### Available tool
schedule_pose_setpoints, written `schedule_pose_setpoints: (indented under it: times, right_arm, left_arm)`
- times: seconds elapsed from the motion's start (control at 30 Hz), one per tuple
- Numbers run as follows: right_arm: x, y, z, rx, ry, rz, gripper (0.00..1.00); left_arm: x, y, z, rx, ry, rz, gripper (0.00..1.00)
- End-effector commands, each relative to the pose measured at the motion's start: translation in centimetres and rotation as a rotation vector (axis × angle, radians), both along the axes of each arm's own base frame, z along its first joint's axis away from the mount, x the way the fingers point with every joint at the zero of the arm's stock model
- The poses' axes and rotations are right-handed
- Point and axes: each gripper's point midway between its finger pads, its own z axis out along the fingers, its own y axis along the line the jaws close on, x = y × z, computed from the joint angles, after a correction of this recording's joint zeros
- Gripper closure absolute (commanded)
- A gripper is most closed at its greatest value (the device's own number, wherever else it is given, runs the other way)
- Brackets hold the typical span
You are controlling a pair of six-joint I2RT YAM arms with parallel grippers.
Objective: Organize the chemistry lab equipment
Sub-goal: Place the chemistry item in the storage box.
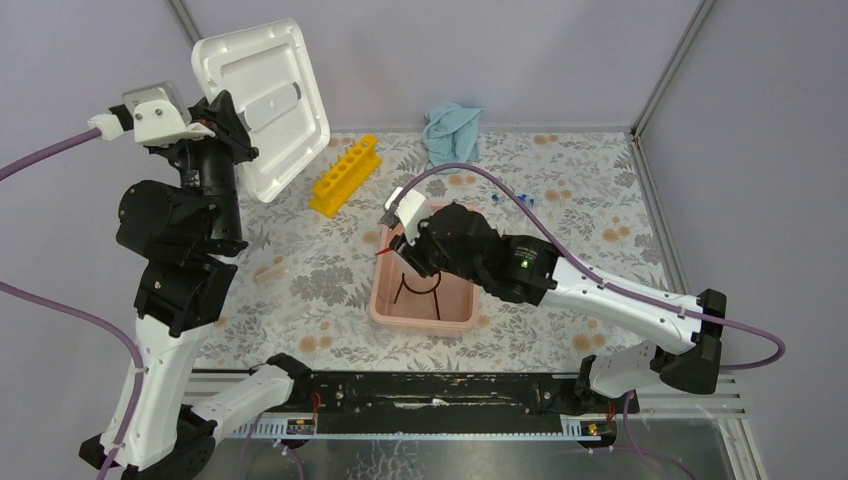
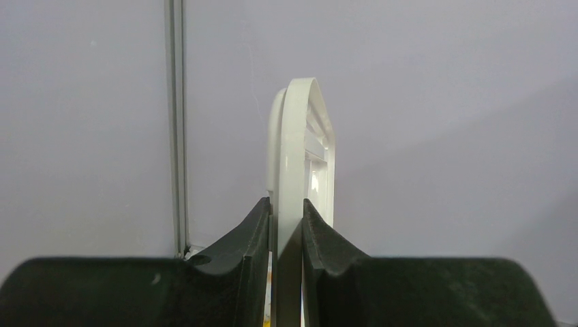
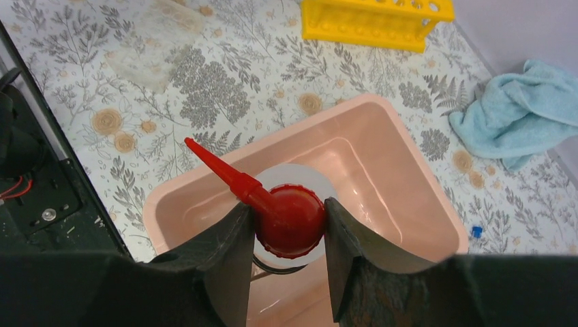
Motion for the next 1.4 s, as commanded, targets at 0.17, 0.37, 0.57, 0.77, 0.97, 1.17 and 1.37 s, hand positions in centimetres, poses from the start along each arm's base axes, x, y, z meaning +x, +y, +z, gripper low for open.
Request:
schedule_pose_setpoints:
  times: [0.17, 0.37, 0.57, 0.77, 0.97, 1.17, 1.37]
  right_arm:
    - [0.2, -1.3, -0.1, 0.041, 0.022, -0.059, 0.83]
    - [0.2, -1.3, -1.4, 0.035, 0.047, -0.066, 0.83]
    - [0.5, -1.4, -2.2, 0.035, 0.066, -0.077, 0.83]
    - [1.0, -1.4, -3.0, 0.041, 0.094, -0.083, 0.83]
    - [1.3, -1.2, -4.4, 0.035, 0.125, -0.081, 0.83]
    - [1.5, -0.9, -6.0, 0.032, 0.165, -0.078, 0.84]
    - [1.5, -0.6, -8.3, 0.009, 0.196, -0.069, 0.84]
  left_arm:
    - [-0.4, -0.1, 1.2, -0.041, -0.061, -0.020, 1.00]
    - [-0.3, -0.2, 1.0, -0.034, -0.059, -0.019, 1.00]
    - [-0.1, -0.3, 0.6, -0.024, -0.050, -0.020, 1.00]
    - [0.0, -0.4, 0.6, -0.018, -0.050, -0.020, 1.00]
    - [0.2, -0.5, 0.4, -0.015, -0.047, -0.022, 1.00]
    - [0.4, -0.6, 0.2, -0.013, -0.045, -0.024, 1.00]
    - [0.6, -0.8, -0.1, -0.009, -0.038, -0.025, 1.00]
